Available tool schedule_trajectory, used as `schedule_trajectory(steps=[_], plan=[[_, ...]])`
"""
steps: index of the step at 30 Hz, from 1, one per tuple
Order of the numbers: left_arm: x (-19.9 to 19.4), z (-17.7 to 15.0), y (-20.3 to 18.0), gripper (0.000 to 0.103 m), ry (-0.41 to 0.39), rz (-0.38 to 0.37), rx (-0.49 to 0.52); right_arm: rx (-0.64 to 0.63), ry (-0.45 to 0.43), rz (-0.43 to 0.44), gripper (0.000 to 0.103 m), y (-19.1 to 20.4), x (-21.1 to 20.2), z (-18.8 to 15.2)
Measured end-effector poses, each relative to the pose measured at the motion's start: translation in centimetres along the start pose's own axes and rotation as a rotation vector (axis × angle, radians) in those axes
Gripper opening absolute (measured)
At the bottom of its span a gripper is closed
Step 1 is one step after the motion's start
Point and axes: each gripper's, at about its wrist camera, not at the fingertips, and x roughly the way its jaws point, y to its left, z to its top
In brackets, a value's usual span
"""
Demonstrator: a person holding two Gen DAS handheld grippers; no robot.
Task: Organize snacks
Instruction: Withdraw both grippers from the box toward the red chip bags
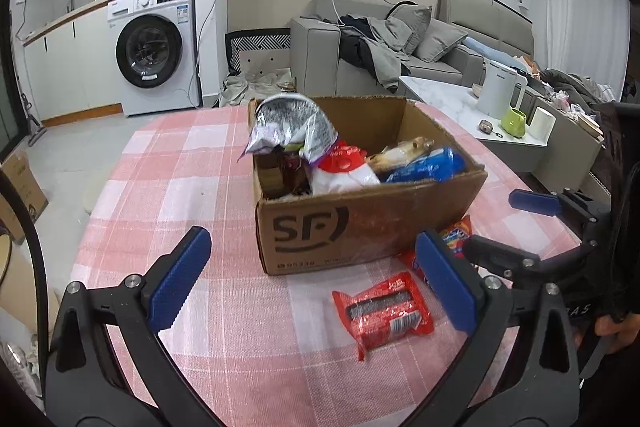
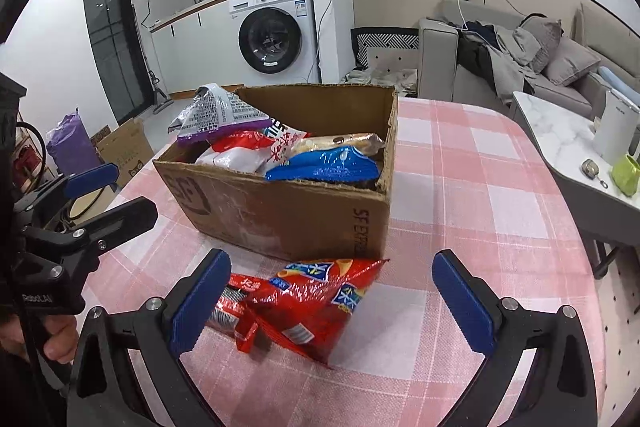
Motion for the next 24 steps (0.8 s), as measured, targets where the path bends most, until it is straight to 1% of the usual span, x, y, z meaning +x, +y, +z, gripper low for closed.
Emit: schedule_trajectory(steps=[4,6,8,12,16,19,24], plan=[[0.2,-0.6,0.5,0.102,0.016,-0.006,-0.025,-0.031,0.012,-0.003,0.103,0.0,-0.2,-0.4],[0.1,-1.1,0.6,0.102,0.012,-0.011,-0.028,-0.024,0.020,0.000,0.103,-0.3,-0.2,-0.6],[0.2,-1.1,0.7,0.102,0.025,-0.002,-0.018,-0.013,0.029,0.010,0.103,-0.8,-0.1,-0.6],[0.1,-1.0,0.7,0.102,0.014,0.001,-0.012,0.017,0.037,0.027,0.103,-1.6,0.2,-0.3],[0.5,-1.1,1.1,0.102,0.032,0.004,-0.024,0.020,0.063,0.029,0.103,-2.0,0.7,-0.5],[1.2,-1.4,1.3,0.102,0.059,-0.004,-0.041,0.031,0.080,0.056,0.103,-2.2,1.0,-0.6],[2.3,-2.0,0.8,0.102,0.092,-0.007,-0.025,0.046,0.113,0.082,0.103,-2.4,2.0,-1.0]])
